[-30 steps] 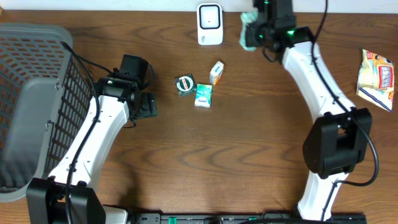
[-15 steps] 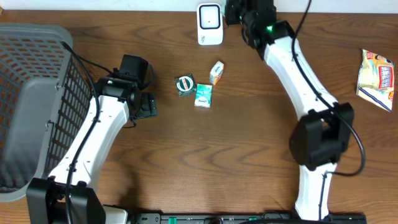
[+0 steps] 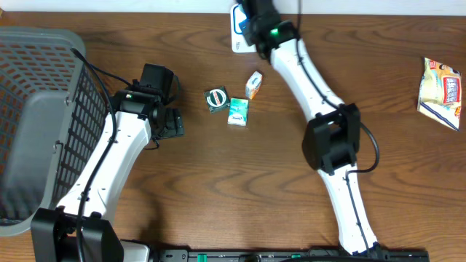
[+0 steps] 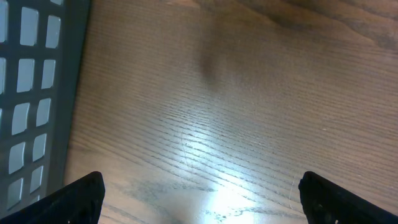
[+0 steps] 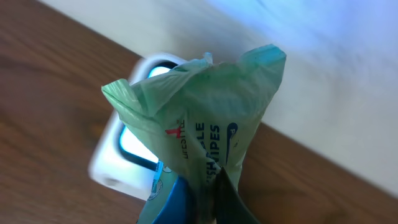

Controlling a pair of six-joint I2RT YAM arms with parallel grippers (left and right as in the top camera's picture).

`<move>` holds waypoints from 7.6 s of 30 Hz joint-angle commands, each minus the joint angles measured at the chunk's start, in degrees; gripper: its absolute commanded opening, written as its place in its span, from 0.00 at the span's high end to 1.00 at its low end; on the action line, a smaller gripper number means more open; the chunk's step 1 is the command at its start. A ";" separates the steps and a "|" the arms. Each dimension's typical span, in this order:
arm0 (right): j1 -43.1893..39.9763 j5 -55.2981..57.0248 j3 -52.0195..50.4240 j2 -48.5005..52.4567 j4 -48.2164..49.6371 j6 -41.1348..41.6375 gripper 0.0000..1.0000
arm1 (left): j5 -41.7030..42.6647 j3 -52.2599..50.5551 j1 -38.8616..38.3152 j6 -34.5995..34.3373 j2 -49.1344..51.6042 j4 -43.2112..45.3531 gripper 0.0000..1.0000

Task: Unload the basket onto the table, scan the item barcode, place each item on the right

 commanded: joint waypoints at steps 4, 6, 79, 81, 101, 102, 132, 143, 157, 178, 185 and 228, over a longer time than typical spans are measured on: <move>2.51 5.60 2.16 1.11 1.73 -6.19 0.99 | -0.50 0.22 0.28 -0.28 -0.74 -0.28 0.02; 2.56 5.57 2.12 1.11 1.49 -6.16 0.99 | -0.50 0.22 0.28 -0.31 -0.74 -0.28 0.02; -23.61 -57.55 -9.77 -9.35 -37.70 18.73 0.08 | -0.50 0.22 0.28 -0.28 -0.74 -0.28 0.02; -21.00 -54.95 -9.77 -9.35 -36.50 18.80 0.07 | -0.50 0.22 0.28 -0.28 -0.74 -0.28 0.02; -6.95 -32.61 -19.98 -9.16 -23.65 44.06 0.07 | -0.50 0.22 0.28 -0.28 -0.74 -0.28 0.03; -6.71 -32.61 -20.74 -9.16 -22.43 44.06 0.08 | -0.50 0.22 0.28 -0.28 -0.74 -0.28 0.02; -17.38 -87.21 -22.10 -16.26 -19.61 12.28 0.99 | -0.50 0.22 0.28 -0.28 -0.74 -0.28 0.02; -16.50 -101.39 -22.12 -16.35 -22.47 -10.49 0.99 | -0.50 0.22 0.28 -0.28 -0.74 -0.28 0.02; -15.19 -91.27 -22.12 -16.35 -27.06 -14.10 0.99 | -0.50 0.22 0.28 -0.28 -0.74 -0.28 0.03; -8.35 -22.49 -29.46 -15.91 -32.50 6.80 0.98 | -0.50 0.20 0.28 -0.31 -0.74 -0.28 0.03; -8.61 -16.96 -29.27 -16.17 -32.50 10.71 0.48 | -0.50 0.22 0.28 -0.28 -0.74 -0.28 0.02; -9.38 0.94 -25.33 -16.33 -43.32 25.31 0.76 | -0.50 0.22 0.28 -0.28 -0.74 -0.28 0.02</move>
